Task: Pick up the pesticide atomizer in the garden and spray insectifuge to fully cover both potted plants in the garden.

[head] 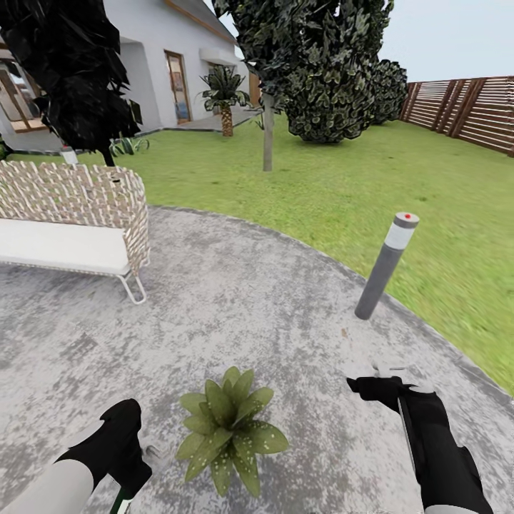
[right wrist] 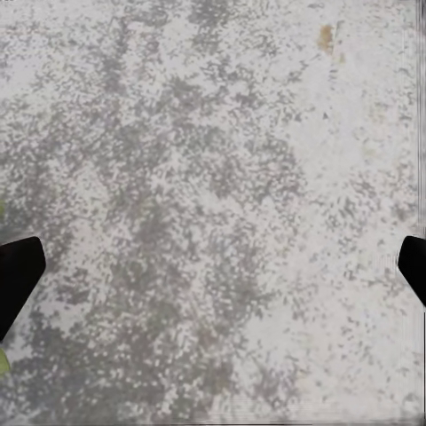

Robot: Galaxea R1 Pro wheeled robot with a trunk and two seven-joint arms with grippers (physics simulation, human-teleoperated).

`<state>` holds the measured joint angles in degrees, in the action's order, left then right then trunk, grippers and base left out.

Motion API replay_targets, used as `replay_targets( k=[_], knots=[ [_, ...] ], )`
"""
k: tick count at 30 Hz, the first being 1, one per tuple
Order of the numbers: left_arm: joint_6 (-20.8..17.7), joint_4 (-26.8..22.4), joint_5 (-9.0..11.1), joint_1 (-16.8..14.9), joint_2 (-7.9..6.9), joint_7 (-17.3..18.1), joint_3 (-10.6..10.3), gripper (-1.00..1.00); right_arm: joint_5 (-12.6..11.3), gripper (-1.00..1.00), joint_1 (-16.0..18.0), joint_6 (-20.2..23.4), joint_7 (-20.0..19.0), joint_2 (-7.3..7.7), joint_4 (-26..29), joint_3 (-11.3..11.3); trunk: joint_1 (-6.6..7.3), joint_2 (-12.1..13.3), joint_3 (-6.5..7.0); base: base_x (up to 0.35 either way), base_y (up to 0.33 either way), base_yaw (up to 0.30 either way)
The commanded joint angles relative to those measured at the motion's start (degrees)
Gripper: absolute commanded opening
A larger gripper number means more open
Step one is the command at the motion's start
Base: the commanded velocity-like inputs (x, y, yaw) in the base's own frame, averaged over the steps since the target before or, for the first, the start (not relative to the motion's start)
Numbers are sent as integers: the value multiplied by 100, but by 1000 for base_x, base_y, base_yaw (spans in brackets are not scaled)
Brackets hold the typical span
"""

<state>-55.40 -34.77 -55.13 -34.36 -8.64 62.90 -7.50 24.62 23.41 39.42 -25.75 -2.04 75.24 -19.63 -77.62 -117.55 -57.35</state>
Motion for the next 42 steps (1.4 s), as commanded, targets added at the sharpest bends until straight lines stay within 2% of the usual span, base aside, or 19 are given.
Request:
replay_targets(
  k=[1, 12, 32, 42],
  knots=[
    [-32, -12, -43, -1, -6, 61, -23, -100, 61, 100, 6, 13, -55, -7, 8, -15, 1, -2, -3, 0, 101, -233],
    [-32, -12, -44, -1, -1, 56, -23, -100, 61, 100, 6, 13, -53, -8, 8, -15, 1, -2, 19, -4, 279, -240],
    [-32, -21, -46, -1, 3, 56, -14, -100, 60, 100, 6, 13, -54, -7, 8, -22, 1, -2, 19, -4, 280, -22],
    [-32, -21, -50, -1, 3, 56, -23, -100, 61, 100, 6, 14, -53, -10, 8, -22, 1, -2, 44, 0, 29, -164]
  ],
)
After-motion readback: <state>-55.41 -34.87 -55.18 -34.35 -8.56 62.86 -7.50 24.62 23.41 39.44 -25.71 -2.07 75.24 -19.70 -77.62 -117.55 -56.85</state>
